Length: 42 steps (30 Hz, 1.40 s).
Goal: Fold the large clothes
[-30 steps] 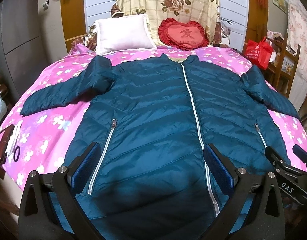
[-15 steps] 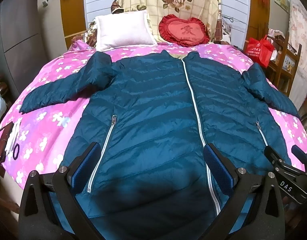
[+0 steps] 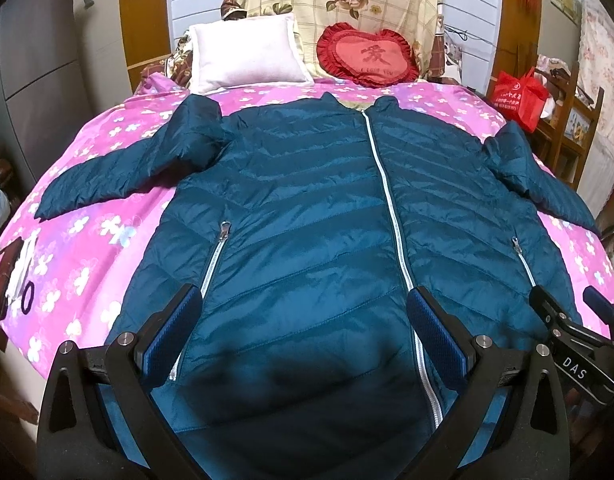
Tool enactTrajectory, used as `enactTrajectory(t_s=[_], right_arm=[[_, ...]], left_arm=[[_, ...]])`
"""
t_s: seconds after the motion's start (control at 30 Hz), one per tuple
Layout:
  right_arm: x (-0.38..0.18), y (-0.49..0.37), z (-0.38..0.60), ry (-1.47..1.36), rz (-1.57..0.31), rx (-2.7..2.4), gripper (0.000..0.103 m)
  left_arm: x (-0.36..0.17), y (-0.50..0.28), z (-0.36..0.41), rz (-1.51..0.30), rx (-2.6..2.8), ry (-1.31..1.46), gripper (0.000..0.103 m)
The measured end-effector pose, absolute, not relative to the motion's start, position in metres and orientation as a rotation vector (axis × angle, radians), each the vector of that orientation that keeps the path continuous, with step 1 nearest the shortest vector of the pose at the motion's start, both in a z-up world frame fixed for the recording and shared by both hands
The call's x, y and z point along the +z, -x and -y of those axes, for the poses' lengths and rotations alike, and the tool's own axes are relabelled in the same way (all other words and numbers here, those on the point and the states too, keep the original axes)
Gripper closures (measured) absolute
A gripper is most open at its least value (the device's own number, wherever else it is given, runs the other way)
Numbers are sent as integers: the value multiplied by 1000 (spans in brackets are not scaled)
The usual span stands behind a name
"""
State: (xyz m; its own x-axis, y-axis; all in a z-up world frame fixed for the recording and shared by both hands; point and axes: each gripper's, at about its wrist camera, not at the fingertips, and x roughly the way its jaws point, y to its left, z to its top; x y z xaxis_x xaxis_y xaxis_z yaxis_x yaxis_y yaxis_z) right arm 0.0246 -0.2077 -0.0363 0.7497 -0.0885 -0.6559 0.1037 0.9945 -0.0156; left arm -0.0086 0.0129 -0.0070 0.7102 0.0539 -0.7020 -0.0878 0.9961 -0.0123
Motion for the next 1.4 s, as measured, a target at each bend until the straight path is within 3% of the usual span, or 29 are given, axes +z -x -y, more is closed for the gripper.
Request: enactTrajectory(t_s=[1.4], right_arm=[[-35, -23, 211, -19, -707, -114, 0]], left_arm=[[-7, 9, -15, -777, 76, 47, 1]])
